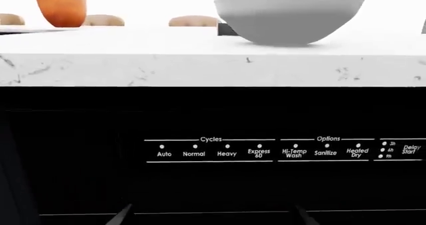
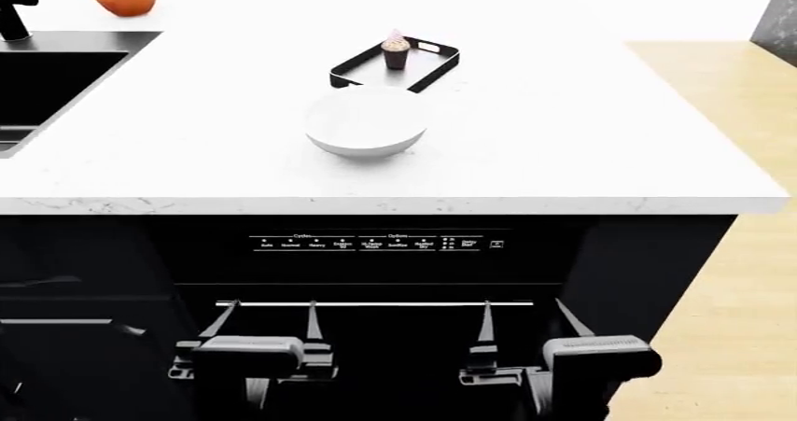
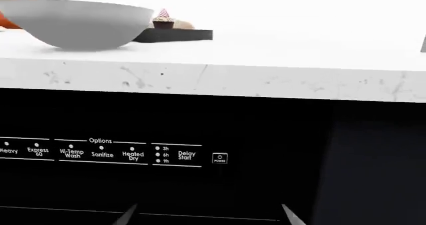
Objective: Move the fresh-baked cupcake off the tray onto the counter, and place the bowl used for mixing into the sink.
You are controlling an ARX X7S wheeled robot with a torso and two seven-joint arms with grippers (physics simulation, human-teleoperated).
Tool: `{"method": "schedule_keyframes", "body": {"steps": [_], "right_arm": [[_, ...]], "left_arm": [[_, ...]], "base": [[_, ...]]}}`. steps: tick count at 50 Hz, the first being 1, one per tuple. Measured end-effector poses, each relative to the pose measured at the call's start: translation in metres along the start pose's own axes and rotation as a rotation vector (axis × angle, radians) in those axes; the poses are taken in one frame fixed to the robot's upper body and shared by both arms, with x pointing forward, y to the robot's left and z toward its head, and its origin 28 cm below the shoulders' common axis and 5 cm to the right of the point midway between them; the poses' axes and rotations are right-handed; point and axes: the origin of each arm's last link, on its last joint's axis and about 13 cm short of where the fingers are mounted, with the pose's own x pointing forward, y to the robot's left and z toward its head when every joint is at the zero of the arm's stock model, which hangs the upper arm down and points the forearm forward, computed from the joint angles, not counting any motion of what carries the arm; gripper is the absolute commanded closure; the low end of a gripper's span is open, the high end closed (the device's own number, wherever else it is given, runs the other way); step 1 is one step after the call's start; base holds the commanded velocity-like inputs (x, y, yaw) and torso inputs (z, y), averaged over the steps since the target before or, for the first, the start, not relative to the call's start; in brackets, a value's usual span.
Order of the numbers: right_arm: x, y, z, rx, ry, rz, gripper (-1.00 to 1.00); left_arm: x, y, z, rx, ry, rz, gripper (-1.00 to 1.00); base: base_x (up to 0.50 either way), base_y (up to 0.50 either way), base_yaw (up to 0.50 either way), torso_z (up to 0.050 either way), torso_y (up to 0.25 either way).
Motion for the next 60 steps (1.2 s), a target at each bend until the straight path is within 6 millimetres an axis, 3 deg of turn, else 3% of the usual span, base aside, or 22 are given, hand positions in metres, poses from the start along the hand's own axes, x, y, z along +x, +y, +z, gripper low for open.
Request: {"method": "schedule_keyframes", "body": {"steps": [8,19,23,29,36,45,60], "right_arm": [[-0.002,-0.009,0.059,-0.058,-0.103,-0.005,-1.0],[0.01,-0.019,0.158,-0.039,-0.16,-0.117,-1.0],[0.018,-0.014,0.198,-0.037,-0.17,-0.149,-1.0],[0.015,-0.006,0.254,-0.141,-0.218,-0.089,-1.0],[0.009,-0.006,0.305,-0.267,-0.242,-0.089,-1.0],[0.003,-0.009,0.35,-0.409,-0.235,-0.139,-1.0],[-0.003,-0.011,0.378,-0.507,-0.207,-0.182,-1.0]], "left_arm": [[0.003,0.004,0.058,0.009,-0.079,-0.025,-1.0],[0.002,0.014,0.169,-0.074,-0.2,-0.021,-1.0],[-0.001,0.013,0.204,-0.086,-0.235,-0.035,-1.0],[-0.006,0.011,0.246,-0.031,-0.291,-0.051,-1.0],[-0.004,0.013,0.292,0.112,-0.336,-0.044,-1.0],[-0.002,0.024,0.345,0.288,-0.386,0.04,-1.0],[-0.007,0.034,0.37,0.448,-0.322,0.078,-1.0]], "base": [[0.0,0.0,0.0,0.0,0.0],[0.0,0.0,0.0,0.0,0.0],[0.0,0.0,0.0,0.0,0.0],[0.0,0.0,0.0,0.0,0.0],[0.01,0.0,0.0,0.0,0.0],[0.23,0.0,0.0,0.0,0.0],[0.5,0.0,0.0,0.0,0.0]]}}
